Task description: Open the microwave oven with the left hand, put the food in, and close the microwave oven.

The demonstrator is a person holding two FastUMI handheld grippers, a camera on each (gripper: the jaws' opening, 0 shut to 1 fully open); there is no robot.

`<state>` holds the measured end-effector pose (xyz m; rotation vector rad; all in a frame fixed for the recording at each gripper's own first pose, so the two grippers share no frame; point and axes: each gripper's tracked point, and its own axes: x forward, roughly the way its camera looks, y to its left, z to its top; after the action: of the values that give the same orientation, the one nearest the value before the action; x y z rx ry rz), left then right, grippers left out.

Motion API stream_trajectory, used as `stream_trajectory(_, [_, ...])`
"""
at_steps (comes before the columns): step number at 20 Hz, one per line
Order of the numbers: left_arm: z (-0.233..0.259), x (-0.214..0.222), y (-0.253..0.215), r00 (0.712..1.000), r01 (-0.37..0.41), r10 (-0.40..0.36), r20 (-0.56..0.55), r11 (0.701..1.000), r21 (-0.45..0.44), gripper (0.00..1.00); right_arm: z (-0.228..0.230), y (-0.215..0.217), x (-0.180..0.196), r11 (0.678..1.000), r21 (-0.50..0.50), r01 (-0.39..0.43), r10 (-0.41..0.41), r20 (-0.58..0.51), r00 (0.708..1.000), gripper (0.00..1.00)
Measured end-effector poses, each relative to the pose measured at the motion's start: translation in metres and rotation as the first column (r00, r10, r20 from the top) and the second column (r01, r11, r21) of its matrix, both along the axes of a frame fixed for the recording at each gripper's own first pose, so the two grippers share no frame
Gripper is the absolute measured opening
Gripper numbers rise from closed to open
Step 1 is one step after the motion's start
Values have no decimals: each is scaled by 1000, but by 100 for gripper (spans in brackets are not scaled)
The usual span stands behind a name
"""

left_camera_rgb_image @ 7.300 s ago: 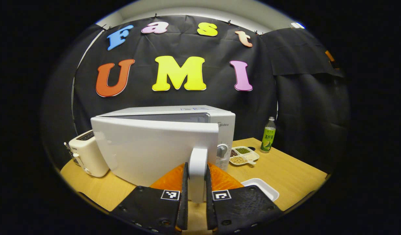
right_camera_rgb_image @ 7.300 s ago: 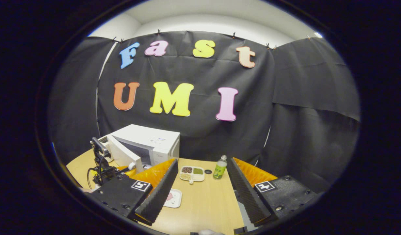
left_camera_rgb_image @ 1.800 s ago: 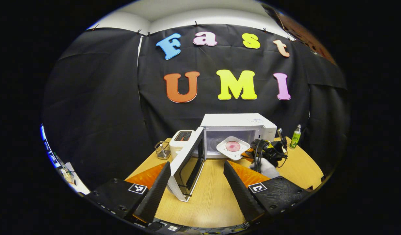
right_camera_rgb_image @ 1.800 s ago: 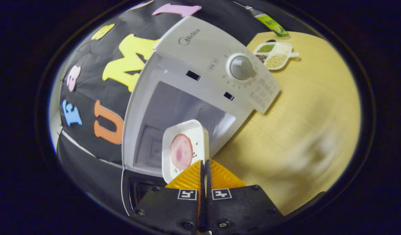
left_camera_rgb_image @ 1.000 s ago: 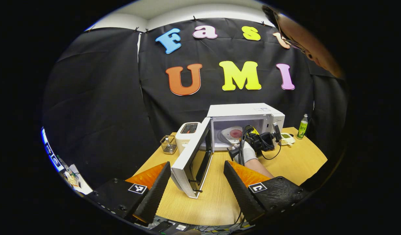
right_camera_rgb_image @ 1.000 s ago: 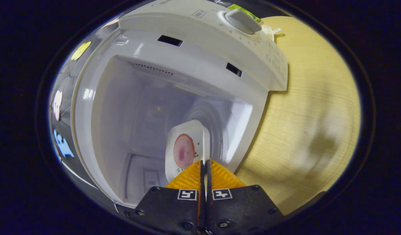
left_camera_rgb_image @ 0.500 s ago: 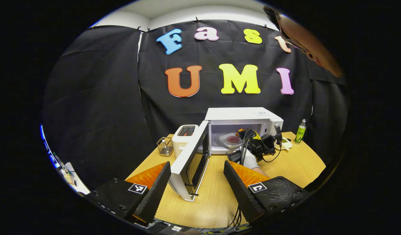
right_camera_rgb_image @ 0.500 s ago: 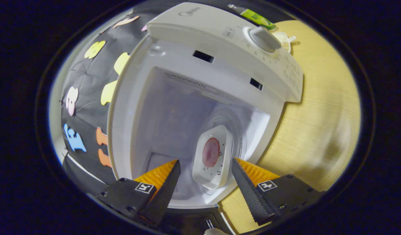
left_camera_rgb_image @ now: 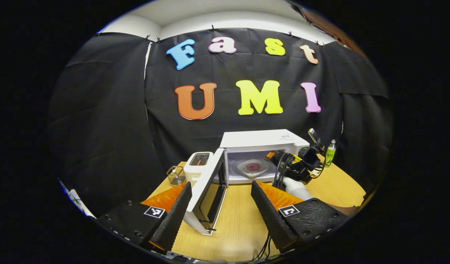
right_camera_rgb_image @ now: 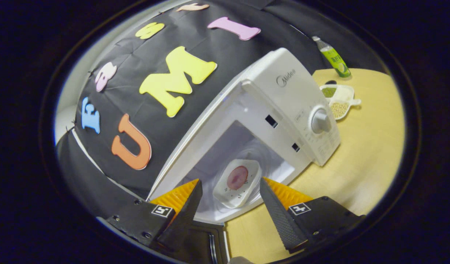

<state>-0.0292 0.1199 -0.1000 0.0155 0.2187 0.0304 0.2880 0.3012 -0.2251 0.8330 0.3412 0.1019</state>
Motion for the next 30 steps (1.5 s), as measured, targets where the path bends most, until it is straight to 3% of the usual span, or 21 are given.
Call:
stream_trajectory(1, [4, 4, -1, 1000, 9, -8, 16, 1000, -8, 97, 2, -8, -11, 998, -61, -30, 30, 3, 1000, 89])
stream_trajectory(2, [10, 8, -3, 999, 14, -14, 35, 1000, -14, 97, 2, -17, -21, 991, -122, -59, 59, -3, 998, 100])
stream_trajectory(4, [17, 15, -2, 998, 18, -17, 66, 1000, -12, 97, 6, -40, -43, 964, -244, -102, 102, -12, 995, 100])
stream_trajectory(5, [18, 20, -1, 997, 21, -20, 75, 1000, -6, 96, 8, -55, -52, 946, -303, -115, 116, -15, 993, 89])
stream_trajectory(6, [20, 24, 0, 996, 20, -20, 85, 1000, -1, 96, 12, -67, -62, 929, -349, -122, 125, -13, 992, 100])
stream_trajectory(8, [21, 33, 6, 995, 17, -18, 95, 1000, 8, 96, 20, -96, -77, 900, -416, -127, 130, -20, 991, 90])
stream_trajectory(9, [21, 35, 10, 995, 8, -9, 95, 1000, 5, 96, 26, -112, -84, 885, -450, -121, 126, -18, 992, 100])
stream_trajectory(12, [31, 44, 11, 993, 5, -3, 117, 1000, -24, 96, 50, -156, -103, 849, -513, -128, 144, -9, 990, 100])
stream_trajectory(13, [32, 46, 12, 992, 5, -2, 129, 1000, -20, 89, 58, -175, -107, 835, -539, -114, 135, -1, 991, 100])
stream_trajectory(15, [34, 52, 14, 990, 9, -7, 144, 1000, -10, 94, 74, -206, -119, 812, -577, -87, 119, 18, 993, 100])
stream_trajectory(17, [32, 56, 10, 989, 34, -31, 145, 999, -17, 74, 81, -239, -131, 790, -611, -54, 79, 14, 997, 91])
stream_trajectory(18, [29, 58, 7, 989, 54, -50, 139, 998, -24, 76, 88, -250, -137, 790, -612, -37, 61, 18, 998, 90])
stream_trajectory(19, [29, 60, 8, 988, 61, -57, 141, 998, -23, 78, 94, -260, -143, 793, -609, -22, 44, 22, 999, 100])
stream_trajectory(20, [27, 63, 11, 989, 55, -52, 139, 998, -20, 50, 98, -268, -149, 794, -608, -5, 28, 28, 999, 100])
stream_trajectory(21, [26, 65, 21, 989, 26, -25, 146, 1000, -5, 38, 102, -277, -154, 793, -609, 7, 18, 35, 999, 91])
stream_trajectory(22, [22, 69, 32, 989, -14, 12, 148, 1000, 11, 11, 103, -283, -160, 793, -610, 16, 7, 35, 999, 91])
stream_trajectory(23, [19, 67, 38, 989, -28, 25, 146, 999, 19, 0, 106, -289, -165, 793, -609, 23, 0, 38, 999, 91])
stream_trajectory(27, [4, 65, 66, 987, -48, 40, 156, 998, 48, 0, 100, -301, -185, 801, -599, 13, -11, 7, 1000, 91])
stream_trajectory(28, [-7, 64, 82, 989, -79, 70, 127, 995, 66, 0, 99, -307, -189, 810, -587, 24, -28, 3, 1000, 100])
stream_trajectory(29, [-13, 62, 97, 988, -102, 93, 124, 992, 68, 0, 100, -309, -193, 823, -568, 31, -38, -1, 999, 92])
stream_trajectory(30, [-21, 60, 109, 986, -118, 111, 122, 991, 55, 0, 100, -309, -198, 830, -556, 32, -42, -4, 999, 100])
